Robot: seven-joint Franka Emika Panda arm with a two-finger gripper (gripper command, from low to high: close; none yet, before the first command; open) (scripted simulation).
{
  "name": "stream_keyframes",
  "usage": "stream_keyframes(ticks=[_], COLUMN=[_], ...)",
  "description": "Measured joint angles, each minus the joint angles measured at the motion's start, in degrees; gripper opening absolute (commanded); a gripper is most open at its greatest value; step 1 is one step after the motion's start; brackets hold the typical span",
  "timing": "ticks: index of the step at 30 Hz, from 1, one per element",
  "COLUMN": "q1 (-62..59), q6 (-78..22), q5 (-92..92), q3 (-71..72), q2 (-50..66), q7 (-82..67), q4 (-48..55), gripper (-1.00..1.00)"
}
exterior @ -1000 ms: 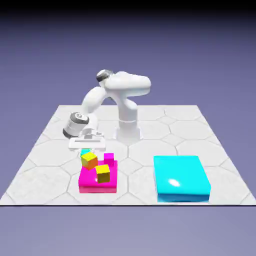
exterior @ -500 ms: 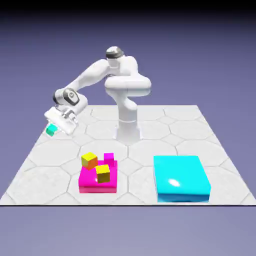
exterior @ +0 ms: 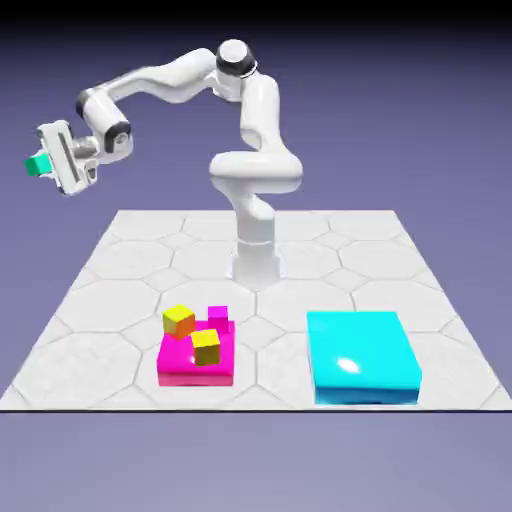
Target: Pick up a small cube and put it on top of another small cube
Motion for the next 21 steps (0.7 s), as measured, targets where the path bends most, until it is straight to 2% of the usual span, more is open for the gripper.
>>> stream_keyframes(ticks=[21], q1=[-4.7], q6=[-45.7], q5=[-24.7], q3=[27.5], q2=[43.6], q7=[24.2], q4=[14.9], gripper=[-1.0])
